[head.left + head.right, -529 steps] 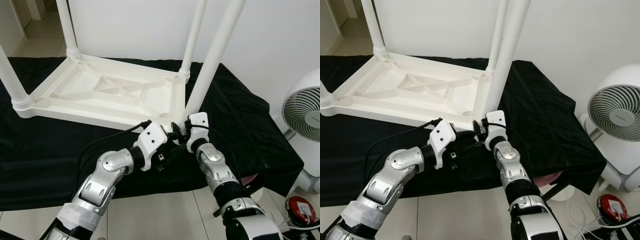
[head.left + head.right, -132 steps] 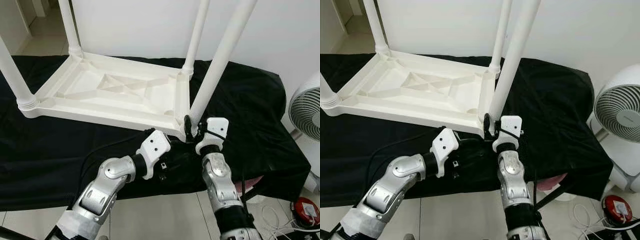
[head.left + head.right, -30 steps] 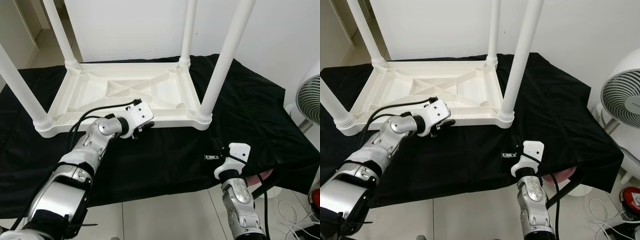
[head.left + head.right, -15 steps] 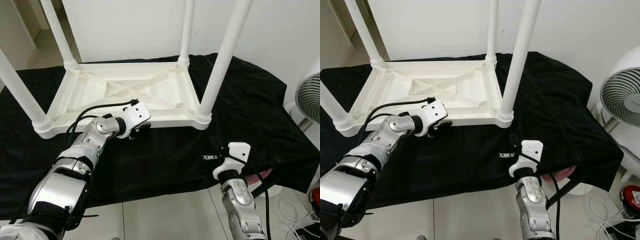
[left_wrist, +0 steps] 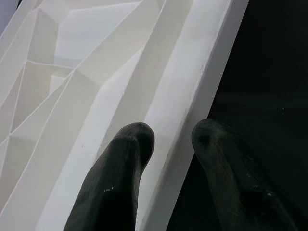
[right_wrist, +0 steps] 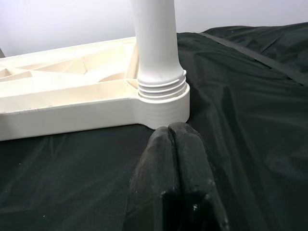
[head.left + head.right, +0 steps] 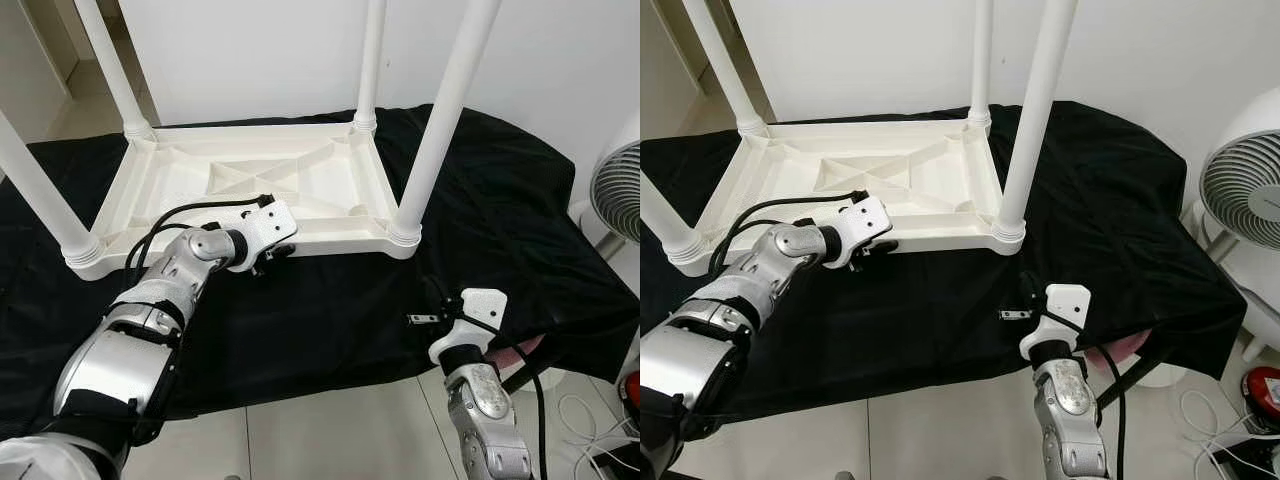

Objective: Building children table

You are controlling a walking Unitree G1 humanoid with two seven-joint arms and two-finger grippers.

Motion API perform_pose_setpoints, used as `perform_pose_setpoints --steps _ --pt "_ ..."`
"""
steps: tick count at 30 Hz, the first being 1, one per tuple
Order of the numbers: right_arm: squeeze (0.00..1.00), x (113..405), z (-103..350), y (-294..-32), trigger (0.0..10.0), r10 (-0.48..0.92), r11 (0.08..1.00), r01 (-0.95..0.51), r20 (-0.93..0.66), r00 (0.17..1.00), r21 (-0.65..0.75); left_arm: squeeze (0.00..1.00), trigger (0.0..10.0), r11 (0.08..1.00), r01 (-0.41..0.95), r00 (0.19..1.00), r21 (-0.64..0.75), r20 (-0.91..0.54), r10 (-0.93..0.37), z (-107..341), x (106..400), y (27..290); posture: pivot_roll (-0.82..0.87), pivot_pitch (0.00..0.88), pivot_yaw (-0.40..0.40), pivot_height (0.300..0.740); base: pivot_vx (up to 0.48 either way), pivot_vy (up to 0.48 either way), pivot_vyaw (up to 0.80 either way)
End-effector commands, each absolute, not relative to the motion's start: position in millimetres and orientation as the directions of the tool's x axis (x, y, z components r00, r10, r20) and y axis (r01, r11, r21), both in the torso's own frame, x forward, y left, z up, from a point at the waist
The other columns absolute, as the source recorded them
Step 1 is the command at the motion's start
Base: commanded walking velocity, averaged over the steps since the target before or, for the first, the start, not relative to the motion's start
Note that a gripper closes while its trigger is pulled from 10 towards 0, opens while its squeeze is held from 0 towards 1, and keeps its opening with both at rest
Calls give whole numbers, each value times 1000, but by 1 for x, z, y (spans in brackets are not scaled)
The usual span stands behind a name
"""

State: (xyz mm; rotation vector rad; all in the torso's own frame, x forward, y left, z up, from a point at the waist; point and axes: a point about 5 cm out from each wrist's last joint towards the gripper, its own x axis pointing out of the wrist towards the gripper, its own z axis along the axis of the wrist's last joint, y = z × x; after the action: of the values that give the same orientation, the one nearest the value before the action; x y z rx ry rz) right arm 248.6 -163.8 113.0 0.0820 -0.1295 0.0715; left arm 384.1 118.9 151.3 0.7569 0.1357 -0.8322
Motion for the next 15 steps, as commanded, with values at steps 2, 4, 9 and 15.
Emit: perform_pose_setpoints --steps 2,4,9,15 --pt "0 247 112 -162 10000 71 994 -79 115 991 74 0 10000 586 459 870 667 -205 -448 162 395 130 -231 0 79 740 0 0 0" --pt "0 246 113 -161 10000 68 994 -77 112 991 74 0 10000 585 463 870 666 -216 -442 161 395 132 -233 0 82 740 0 0 0" --pt "0 244 114 -161 10000 66 994 -75 110 992 77 0 10000 579 462 873 672 -229 -431 158 394 134 -236 0 84 740 0 0 0" --pt "0 240 115 -161 10000 62 995 -70 107 992 75 0 10000 574 465 875 674 -249 -416 155 394 136 -249 0 87 740 0 0 0"
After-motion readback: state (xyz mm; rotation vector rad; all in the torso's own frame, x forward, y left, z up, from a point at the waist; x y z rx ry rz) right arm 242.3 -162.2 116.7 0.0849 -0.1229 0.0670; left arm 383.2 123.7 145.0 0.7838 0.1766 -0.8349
